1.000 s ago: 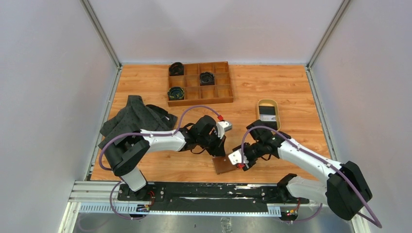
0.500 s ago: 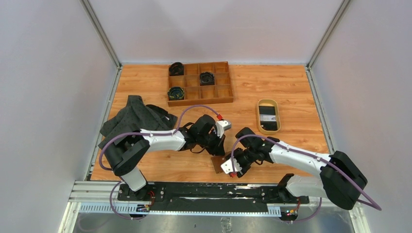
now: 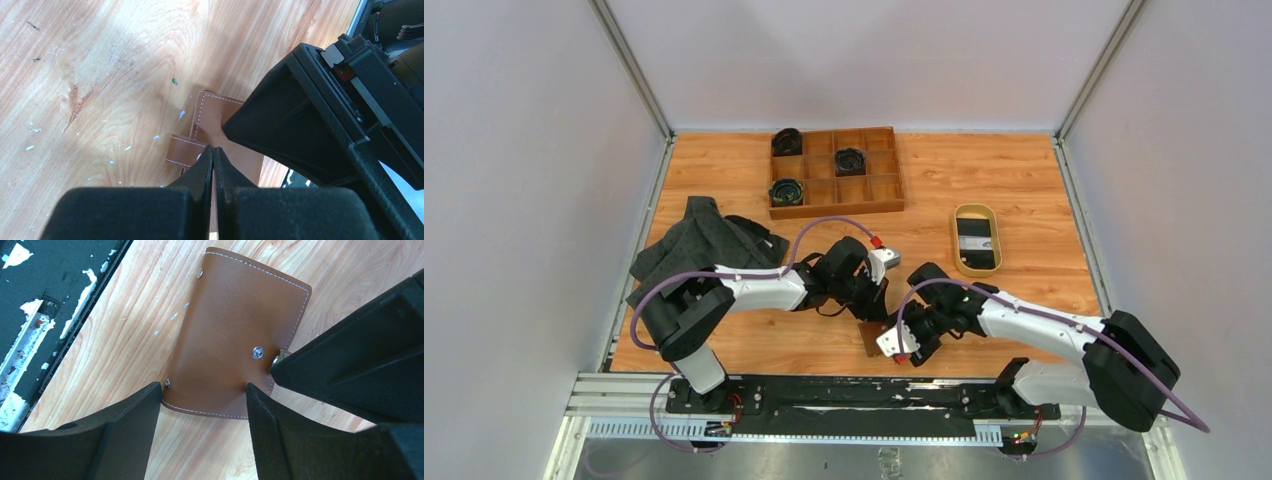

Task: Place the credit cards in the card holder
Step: Close the card holder at the center of the board.

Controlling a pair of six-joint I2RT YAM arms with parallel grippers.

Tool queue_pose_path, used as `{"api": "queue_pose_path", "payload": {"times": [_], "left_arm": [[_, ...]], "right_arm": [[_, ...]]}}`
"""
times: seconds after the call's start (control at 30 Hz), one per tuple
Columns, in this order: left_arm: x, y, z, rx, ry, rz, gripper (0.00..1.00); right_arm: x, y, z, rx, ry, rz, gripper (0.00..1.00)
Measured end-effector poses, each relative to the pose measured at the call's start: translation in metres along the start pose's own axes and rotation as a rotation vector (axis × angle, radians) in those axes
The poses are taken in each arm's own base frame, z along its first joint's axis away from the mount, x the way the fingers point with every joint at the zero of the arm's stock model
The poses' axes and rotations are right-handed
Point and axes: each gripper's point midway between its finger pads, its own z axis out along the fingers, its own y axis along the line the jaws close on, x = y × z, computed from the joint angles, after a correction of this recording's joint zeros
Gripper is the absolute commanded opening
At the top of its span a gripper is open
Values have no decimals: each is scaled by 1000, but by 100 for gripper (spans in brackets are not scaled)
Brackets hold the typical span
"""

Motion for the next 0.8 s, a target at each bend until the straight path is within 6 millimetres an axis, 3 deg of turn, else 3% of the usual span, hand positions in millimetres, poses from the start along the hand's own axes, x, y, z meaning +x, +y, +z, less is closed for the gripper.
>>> {"api": "queue_pose_path", "payload": {"times": [0.57,0.8], "left_arm": [[6,0,0,8,7,-15,0],[12,3,-4,6,11,-28,0]], "right_arm": [[-1,-12,10,-3,35,-39,49],[-1,-16,12,-5,39,-43,49]]}}
